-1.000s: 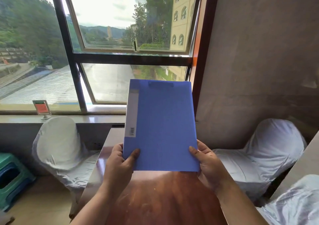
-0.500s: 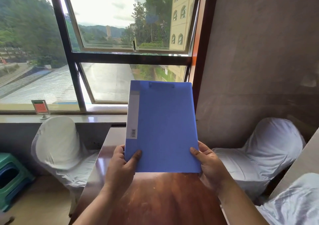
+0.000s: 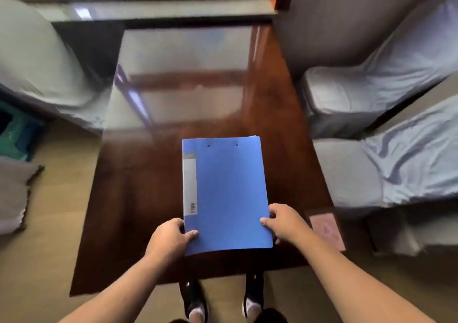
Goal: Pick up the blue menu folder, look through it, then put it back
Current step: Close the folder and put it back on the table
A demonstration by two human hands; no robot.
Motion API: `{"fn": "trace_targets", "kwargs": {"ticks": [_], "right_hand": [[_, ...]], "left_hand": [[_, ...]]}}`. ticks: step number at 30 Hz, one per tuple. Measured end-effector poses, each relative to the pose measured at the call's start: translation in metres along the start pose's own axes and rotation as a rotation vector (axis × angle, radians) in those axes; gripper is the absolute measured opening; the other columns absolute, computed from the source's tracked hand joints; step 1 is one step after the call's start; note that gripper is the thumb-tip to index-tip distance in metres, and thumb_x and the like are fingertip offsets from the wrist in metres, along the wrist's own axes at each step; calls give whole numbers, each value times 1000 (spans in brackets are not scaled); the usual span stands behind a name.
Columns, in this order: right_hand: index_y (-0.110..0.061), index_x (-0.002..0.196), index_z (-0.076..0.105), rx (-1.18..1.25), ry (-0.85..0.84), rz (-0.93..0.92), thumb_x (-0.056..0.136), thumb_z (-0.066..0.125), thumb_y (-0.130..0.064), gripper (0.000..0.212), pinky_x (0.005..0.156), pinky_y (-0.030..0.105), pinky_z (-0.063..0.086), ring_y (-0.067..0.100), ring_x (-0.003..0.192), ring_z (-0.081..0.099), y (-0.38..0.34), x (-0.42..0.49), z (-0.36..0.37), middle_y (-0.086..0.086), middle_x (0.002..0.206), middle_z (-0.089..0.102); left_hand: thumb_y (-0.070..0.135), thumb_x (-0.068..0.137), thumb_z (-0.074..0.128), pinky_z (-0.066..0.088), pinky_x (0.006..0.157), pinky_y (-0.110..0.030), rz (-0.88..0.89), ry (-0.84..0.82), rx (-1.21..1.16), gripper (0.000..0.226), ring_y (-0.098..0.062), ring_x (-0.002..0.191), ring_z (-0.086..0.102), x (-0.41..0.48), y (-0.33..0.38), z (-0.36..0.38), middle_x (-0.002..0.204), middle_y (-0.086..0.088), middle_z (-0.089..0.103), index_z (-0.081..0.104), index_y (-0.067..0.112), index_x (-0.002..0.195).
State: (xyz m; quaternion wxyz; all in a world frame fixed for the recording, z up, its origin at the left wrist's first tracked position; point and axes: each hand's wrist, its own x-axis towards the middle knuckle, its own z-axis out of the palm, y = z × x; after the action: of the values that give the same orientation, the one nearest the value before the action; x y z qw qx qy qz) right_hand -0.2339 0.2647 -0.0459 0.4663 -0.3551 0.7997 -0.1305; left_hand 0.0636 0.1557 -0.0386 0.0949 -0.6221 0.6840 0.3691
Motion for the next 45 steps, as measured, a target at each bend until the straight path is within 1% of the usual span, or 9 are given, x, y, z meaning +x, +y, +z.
{"fn": "trace_targets", "kwargs": {"ticks": [4,10,13,16,20,24,26,34,45], "right_hand": [[-25,78,60,-136,-44,85,92,68,-28,16,60,46,66,23,64,74,35,1,36,-4,80,72],[-30,80,51,-307,-46,135,96,64,-41,24,65,37,55,21,79,66,52,1,51,-7,86,64],[-24,96,50,-484,40,110,96,63,-48,27,59,35,46,27,85,68,51,-9,52,-3,90,62],[-17,116,49,-655,110,-52,99,61,-40,30,60,37,45,32,95,72,40,-22,60,6,108,67],[-13,117,50,-581,-45,-239,103,57,-34,26,68,43,49,35,98,62,19,-33,90,13,116,61],[-10,129,47,-540,-20,-169,102,60,-37,41,87,51,51,42,113,57,15,-37,103,18,128,54],[-9,130,46,-534,12,-124,102,61,-37,43,90,52,51,42,116,55,25,-36,95,18,130,53],[-13,120,49,-484,44,-72,100,65,-41,37,80,45,50,35,106,55,68,-30,46,13,122,56],[-18,112,50,-460,97,-70,96,68,-45,36,74,41,47,31,99,55,88,-25,41,9,115,57]], "left_hand": [[56,86,71,49,63,-36,-33,-57,166,33,-18,77,65,-2,-19,38,84,7,71,64,25,83],[65,90,61,46,62,-34,-11,-194,393,40,-17,75,61,3,-20,56,85,8,64,60,25,92],[71,89,56,46,61,-34,25,-192,530,46,-19,74,60,1,-19,58,80,8,61,57,25,84],[72,89,54,44,57,-33,56,-186,585,49,-17,69,59,-1,-16,59,74,9,57,51,25,74],[73,89,52,44,54,-31,92,-181,582,50,-14,66,60,-1,-16,64,74,9,61,52,25,73],[76,86,51,41,54,-33,129,-169,588,56,-18,68,59,-1,-2,78,69,9,56,49,23,67],[77,84,52,41,55,-33,146,-176,585,58,-19,68,58,0,11,87,70,9,58,51,22,67],[76,86,52,41,52,-32,252,-186,591,56,-20,67,59,0,63,115,71,6,60,57,21,73],[75,87,52,39,48,-30,293,-185,620,56,-17,63,59,4,79,122,70,6,60,60,21,74]]}}
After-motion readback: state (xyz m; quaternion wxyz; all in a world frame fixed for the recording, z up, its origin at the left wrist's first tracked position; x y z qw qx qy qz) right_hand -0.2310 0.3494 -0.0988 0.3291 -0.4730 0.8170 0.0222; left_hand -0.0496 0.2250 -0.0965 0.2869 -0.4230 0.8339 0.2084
